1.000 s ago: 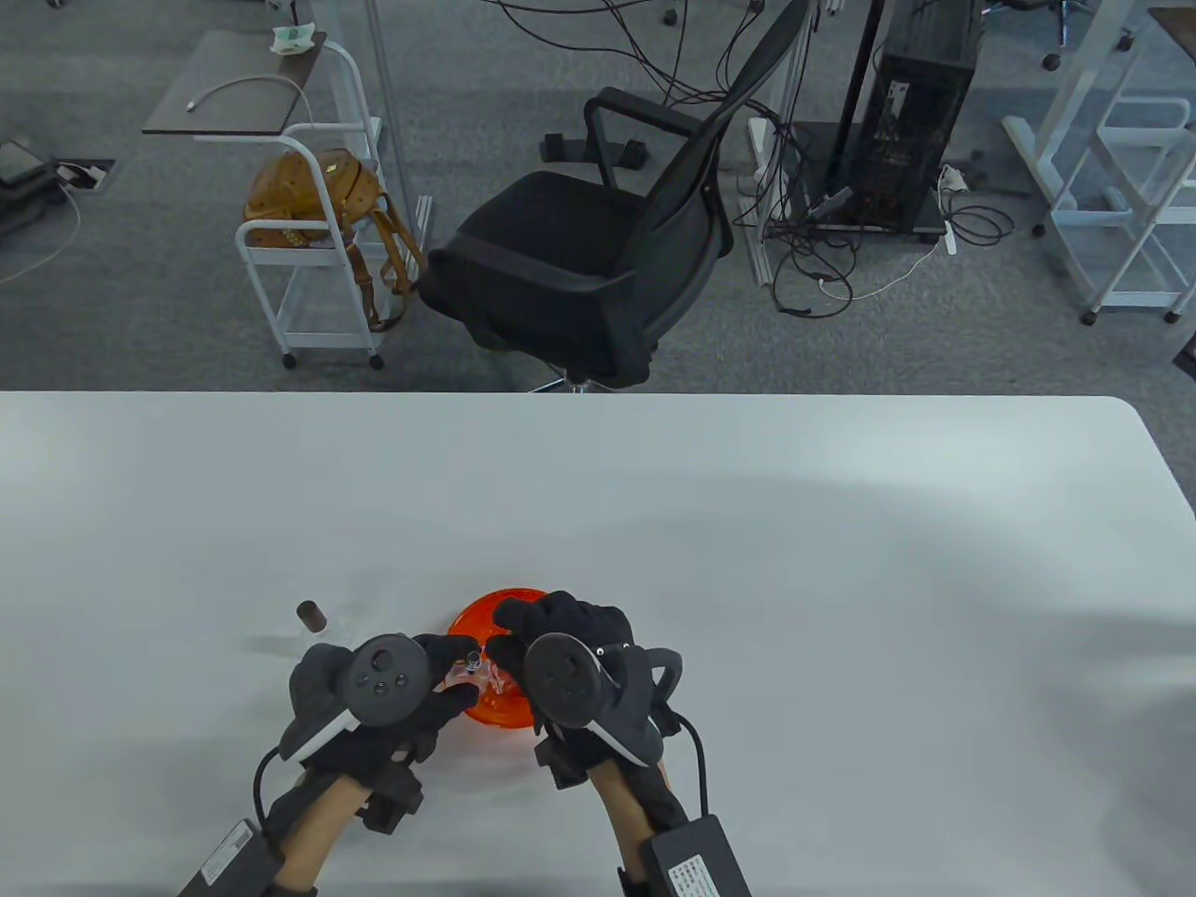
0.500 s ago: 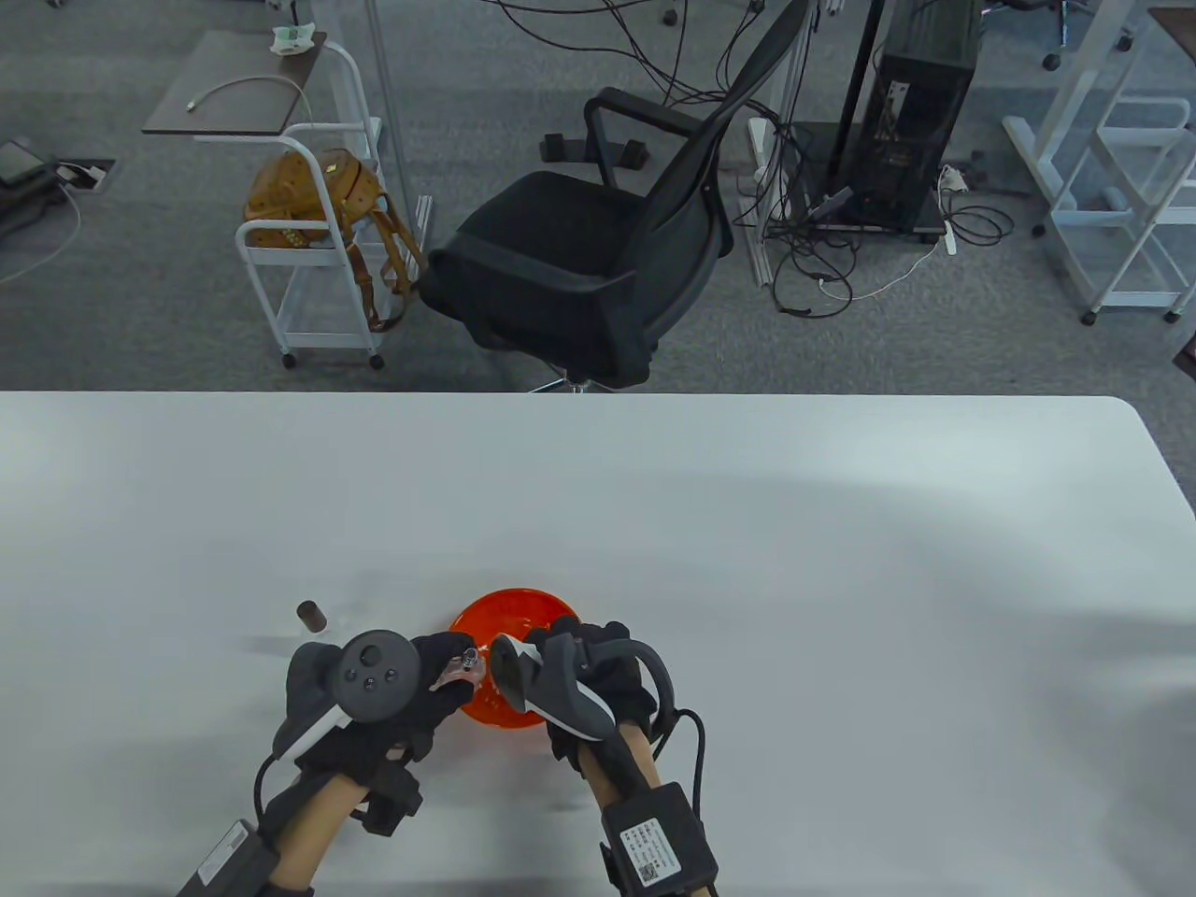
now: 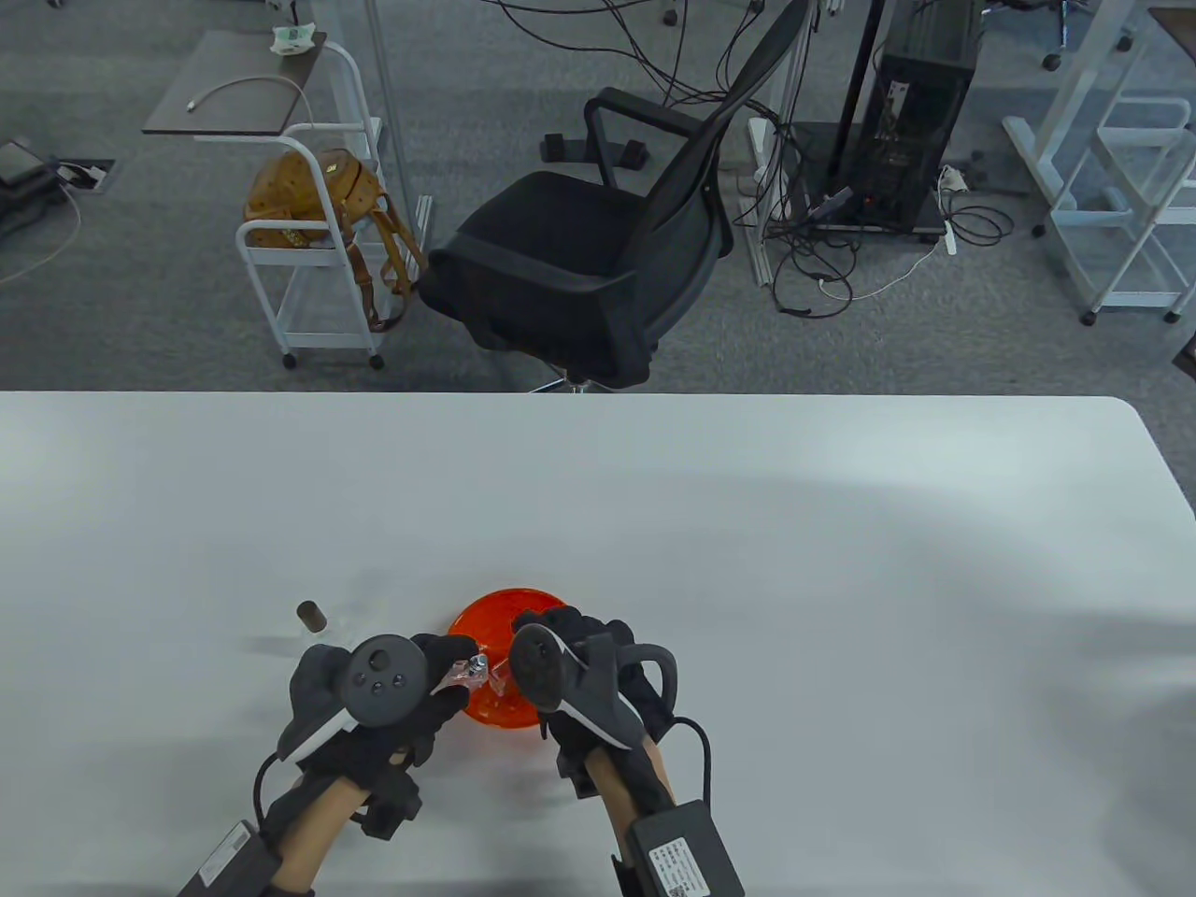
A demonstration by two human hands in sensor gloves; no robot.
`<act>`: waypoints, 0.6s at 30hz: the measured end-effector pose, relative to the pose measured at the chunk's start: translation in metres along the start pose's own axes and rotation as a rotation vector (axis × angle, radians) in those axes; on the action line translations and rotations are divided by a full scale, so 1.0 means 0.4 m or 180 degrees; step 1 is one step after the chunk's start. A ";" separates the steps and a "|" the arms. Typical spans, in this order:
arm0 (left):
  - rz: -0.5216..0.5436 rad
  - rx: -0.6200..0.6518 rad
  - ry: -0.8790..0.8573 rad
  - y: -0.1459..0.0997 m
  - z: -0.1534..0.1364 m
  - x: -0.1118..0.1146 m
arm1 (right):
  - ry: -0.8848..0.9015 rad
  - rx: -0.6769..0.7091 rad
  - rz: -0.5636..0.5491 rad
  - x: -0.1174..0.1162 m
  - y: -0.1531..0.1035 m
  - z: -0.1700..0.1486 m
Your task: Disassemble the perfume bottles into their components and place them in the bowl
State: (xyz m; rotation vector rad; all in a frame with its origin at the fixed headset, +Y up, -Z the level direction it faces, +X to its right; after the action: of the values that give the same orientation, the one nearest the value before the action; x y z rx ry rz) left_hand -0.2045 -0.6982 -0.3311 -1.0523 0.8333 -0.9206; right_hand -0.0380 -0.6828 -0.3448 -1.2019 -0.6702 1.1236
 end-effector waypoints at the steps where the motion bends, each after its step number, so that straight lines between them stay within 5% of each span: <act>1: -0.0001 0.0005 0.0012 0.000 0.001 0.001 | 0.0236 0.0073 0.0083 0.000 -0.002 0.006; 8: 0.0022 0.0028 0.0024 -0.002 0.005 0.000 | 0.0058 0.0029 -0.0337 0.001 -0.012 0.047; 14: 0.0089 0.0014 -0.0008 -0.004 0.003 -0.004 | 0.0117 0.0151 -0.0017 -0.013 -0.009 0.055; 18: 0.0102 0.0002 -0.0109 -0.004 -0.002 -0.005 | -0.0045 0.0125 -0.0231 -0.007 -0.015 0.062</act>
State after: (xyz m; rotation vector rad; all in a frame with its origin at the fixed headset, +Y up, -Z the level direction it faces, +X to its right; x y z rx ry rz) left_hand -0.2062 -0.6970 -0.3296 -1.0487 0.8193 -0.8735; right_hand -0.0590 -0.6759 -0.3319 -1.1286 -0.6942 1.0806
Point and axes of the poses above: the tracker on the back of each hand, its own z axis roughly to the thumb side, its own y axis roughly from the wrist to the fingertips, x = y × z, the point moved 4 cm from there along y, roughly from the wrist to the fingertips, and after that the axes turned 12 degrees about z, right-handed, at the moved point
